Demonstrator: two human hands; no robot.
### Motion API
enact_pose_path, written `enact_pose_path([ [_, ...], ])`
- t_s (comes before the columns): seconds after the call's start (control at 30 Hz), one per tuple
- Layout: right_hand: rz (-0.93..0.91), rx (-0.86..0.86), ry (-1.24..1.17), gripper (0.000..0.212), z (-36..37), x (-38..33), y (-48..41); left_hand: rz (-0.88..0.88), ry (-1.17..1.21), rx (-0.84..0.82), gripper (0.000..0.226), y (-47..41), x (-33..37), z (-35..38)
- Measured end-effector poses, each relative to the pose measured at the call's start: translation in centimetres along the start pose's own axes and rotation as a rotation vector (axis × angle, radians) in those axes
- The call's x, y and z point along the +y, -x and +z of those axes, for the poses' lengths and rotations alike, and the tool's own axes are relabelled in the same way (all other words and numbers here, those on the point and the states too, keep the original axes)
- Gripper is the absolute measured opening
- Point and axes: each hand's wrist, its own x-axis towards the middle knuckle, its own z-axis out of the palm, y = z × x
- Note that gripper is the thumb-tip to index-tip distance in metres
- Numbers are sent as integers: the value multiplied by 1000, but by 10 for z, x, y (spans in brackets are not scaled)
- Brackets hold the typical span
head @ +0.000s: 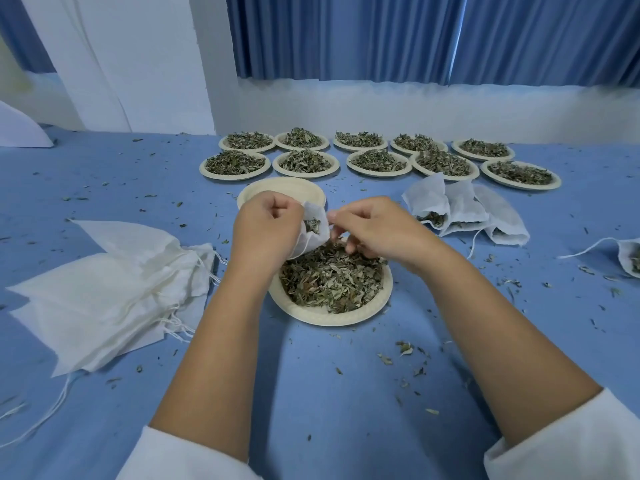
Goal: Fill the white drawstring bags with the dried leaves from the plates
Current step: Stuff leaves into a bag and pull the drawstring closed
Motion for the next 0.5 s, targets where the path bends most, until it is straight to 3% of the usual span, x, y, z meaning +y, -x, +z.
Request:
enact_pose_path([
  [0.13, -149, -45, 390, 12, -3, 7, 0, 9, -12, 84, 13, -3, -2, -1],
  [0.23, -228, -147, 436, 25, 10, 5, 5, 2, -4, 102, 13, -3, -1, -1],
  [0.37, -291, -259, 606, 59, 30, 6, 6, 2, 33, 133, 11, -4, -2, -3],
  [0.5, -270, -211, 620, 51, 35, 7, 6, 11, 36, 126, 11, -5, -3, -3],
])
